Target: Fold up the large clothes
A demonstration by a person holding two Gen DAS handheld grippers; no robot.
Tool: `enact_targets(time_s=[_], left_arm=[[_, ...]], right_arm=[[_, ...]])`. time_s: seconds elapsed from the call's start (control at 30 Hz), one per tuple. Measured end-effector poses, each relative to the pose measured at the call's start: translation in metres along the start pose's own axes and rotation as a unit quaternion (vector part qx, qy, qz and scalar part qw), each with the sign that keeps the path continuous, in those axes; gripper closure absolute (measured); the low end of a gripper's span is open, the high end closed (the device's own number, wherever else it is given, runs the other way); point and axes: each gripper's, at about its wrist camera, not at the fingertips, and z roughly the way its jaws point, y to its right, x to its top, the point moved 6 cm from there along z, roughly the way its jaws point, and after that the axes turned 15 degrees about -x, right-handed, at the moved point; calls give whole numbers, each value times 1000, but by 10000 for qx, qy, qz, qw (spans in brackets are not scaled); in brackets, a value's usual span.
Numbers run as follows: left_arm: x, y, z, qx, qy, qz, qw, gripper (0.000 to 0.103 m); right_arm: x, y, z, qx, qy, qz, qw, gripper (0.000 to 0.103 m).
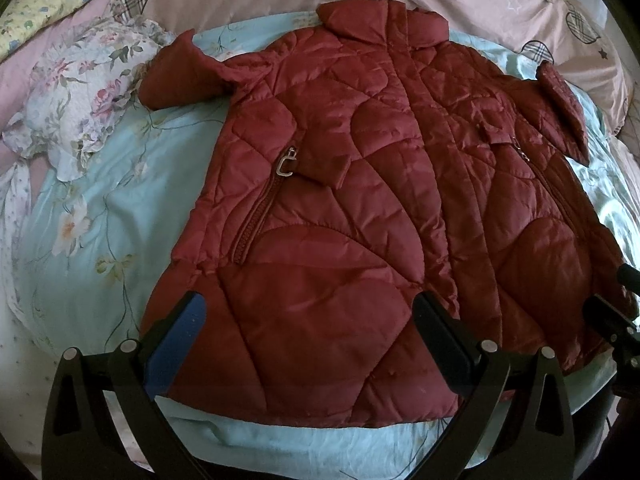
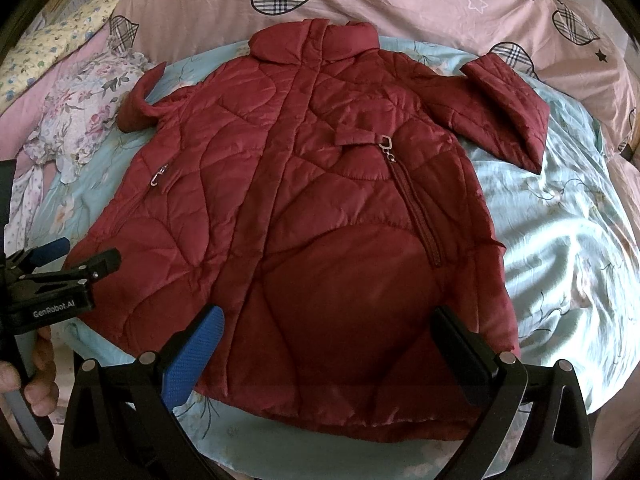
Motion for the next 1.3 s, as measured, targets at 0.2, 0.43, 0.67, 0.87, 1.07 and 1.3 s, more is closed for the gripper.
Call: enact_targets(time_s=[0.2,0.43,0.67,0.87,1.07,1.3], left_arm=[[-1,-1,1,-19,-3,-18,10000,0],[-2,-4,4,-92,-37,-83,9999,0],[0,-6,3,10,34,-12,10000,0],[1,-7,4,164,114,68,9998,0],[5,-11,5,277,208,139,9993,0],[9,-15,5,304,266,88,9991,0]], right_arm=[[0,0,2,4,19,2,10000,0],[4,-2,2,8,17,3,10000,0],[5,-2,2,17,2,10,10000,0],[4,-3,3,35,-66,10,10000,0],[5,-2,3,28,-44,6,10000,0],[5,-1,6,68,-281,45,9996,0]])
